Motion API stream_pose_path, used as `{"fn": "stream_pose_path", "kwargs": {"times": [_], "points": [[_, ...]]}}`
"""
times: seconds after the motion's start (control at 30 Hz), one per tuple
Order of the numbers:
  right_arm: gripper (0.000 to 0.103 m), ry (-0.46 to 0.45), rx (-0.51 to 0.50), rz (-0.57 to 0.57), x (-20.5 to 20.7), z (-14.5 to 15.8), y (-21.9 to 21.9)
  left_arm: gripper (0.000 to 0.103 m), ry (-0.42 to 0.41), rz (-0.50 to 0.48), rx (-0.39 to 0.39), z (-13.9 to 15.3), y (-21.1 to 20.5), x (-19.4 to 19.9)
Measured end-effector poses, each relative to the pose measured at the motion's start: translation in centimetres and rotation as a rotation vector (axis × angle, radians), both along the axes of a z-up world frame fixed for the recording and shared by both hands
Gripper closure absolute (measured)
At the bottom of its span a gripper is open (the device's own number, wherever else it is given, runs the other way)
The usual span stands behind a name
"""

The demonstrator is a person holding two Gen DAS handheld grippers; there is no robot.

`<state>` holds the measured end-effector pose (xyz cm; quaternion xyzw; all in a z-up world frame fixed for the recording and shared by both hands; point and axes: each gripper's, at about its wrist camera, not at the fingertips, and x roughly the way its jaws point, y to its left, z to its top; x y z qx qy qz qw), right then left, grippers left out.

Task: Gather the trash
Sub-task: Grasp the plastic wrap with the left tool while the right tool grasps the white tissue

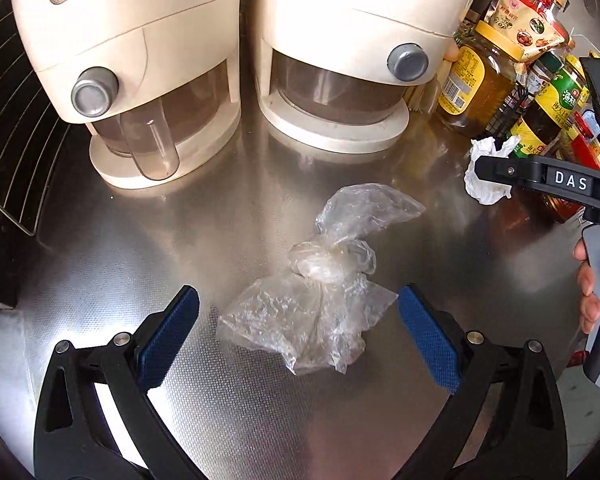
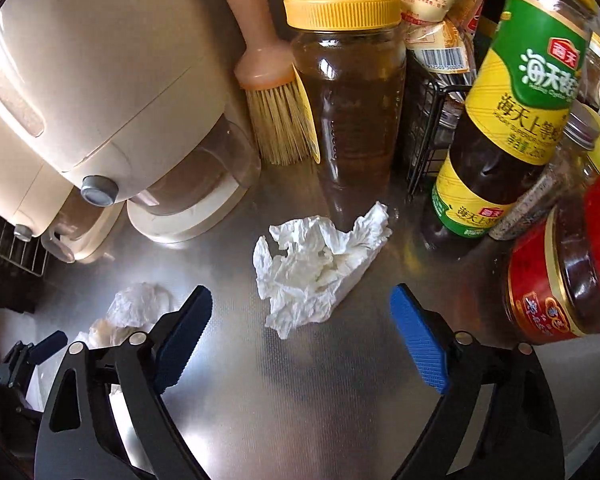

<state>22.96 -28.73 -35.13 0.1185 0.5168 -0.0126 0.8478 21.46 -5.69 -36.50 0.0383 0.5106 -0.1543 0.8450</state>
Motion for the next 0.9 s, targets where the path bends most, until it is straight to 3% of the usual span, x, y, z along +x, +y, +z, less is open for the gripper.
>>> {"fn": "stream_pose_path", "kwargs": {"times": [0.1,0.17,0.2,0.27,0.37,0.47,0.9], "points": [[0.031,0.016,-0.006,0.004,0.7,-1.0,0.3,0.031,0.006,-0.016,-0.009,-0.3,-0.4,0.2],[0.052,0.035,-0.017,0.013,0.9,-1.7,0.5,0.049,0.026,-0.027,-0.018,-0.7,-0.5,0.2],[0.059,0.046,-0.013,0.020,0.9,-2.0,0.6,0.051,0.020,-0.029,-0.019,-0.7,-0.5,0.1],[0.069,0.028,-0.012,0.033,0.6,-2.1,0.7,0.075,0.015,-0.041,-0.029,-0.7,-0.6,-0.3],[0.079,0.023,-0.014,0.051,0.3,-1.9,0.8,0.088,0.009,-0.046,-0.030,-0.5,-0.6,-1.1],[0.081,0.017,0.001,0.078,-0.7,-1.4,0.8,0.092,-0.010,-0.050,-0.028,0.4,-0.6,-2.3],[0.081,-0.071,0.015,0.170,-8.8,4.2,2.1,0.093,-0.098,-0.026,-0.026,6.2,1.4,-9.6]]}}
